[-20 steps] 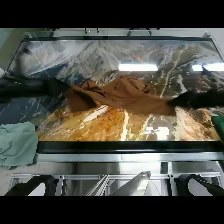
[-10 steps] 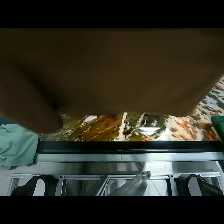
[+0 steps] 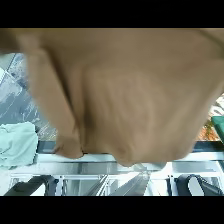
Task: Fold the shirts.
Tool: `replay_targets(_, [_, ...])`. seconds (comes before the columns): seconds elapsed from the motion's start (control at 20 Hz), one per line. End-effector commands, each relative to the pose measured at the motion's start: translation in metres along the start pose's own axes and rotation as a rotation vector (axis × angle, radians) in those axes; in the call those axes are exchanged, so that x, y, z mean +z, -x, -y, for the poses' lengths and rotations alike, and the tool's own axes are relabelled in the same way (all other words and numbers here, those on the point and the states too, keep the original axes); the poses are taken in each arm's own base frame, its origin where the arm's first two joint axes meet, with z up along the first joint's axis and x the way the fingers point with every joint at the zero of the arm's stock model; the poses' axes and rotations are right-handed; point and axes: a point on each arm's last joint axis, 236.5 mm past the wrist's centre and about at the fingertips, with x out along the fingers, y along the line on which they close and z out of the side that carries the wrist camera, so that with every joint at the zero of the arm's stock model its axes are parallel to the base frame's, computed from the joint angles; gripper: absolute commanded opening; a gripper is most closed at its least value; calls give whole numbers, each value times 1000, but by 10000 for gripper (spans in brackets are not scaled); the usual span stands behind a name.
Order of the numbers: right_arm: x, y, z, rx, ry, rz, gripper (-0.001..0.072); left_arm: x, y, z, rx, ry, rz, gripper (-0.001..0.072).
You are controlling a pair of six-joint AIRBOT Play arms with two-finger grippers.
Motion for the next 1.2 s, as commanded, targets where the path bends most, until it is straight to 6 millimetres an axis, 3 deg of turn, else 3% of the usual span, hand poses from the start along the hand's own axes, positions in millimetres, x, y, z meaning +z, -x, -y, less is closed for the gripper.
replay_targets(0.0, [-66,-28,82,-53,-185,-136,21,-60,-116,-12,-54,40,-176,22])
replay_targets(0.15, [-135,-61,151,-109,-313,-220,22,-134,-190,-18,-94,100,-340,26])
replay_targets(0.25, [-177,-89,190,-162,-342,-270,22,-165,-224,-21,-103,138,-380,29])
replay_targets(0.3, [-190,-103,208,-193,-357,-272,21,-174,-235,-23,-99,150,-386,97])
replay_targets(0.35, [-194,-114,222,-216,-373,-252,22,-182,-243,-26,-94,161,-395,266])
replay_targets(0.4, [-192,-122,232,-216,-391,-227,75,-188,-244,-32,-84,182,-406,315])
replay_targets(0.45, [-186,-125,237,-206,-397,-211,316,-191,-242,-38,-74,193,-412,315])
replay_targets(0.5, [-181,-123,243,-207,-388,-210,478,-193,-236,-47,-61,208,-419,316])
replay_targets(0.6, [-178,-105,246,-197,-343,-260,484,-202,-213,-61,-53,259,-477,315])
replay_targets(0.7, [-200,-69,258,-243,-353,-387,484,-232,-173,-60,-88,362,-641,314])
replay_targets(0.8, [-237,-22,283,-370,-396,-553,486,-275,-131,-46,-142,435,-810,313])
replay_targets(0.9, [-259,21,310,-508,-439,-639,485,-319,-99,-31,-148,517,-902,314])
replay_targets(1.0, [-270,50,319,-553,-500,-656,485,-367,-76,-9,-138,593,-964,313])
replay_targets(1.15, [-280,72,323,-579,-593,-640,485,-430,-56,29,-131,684,-1026,314])
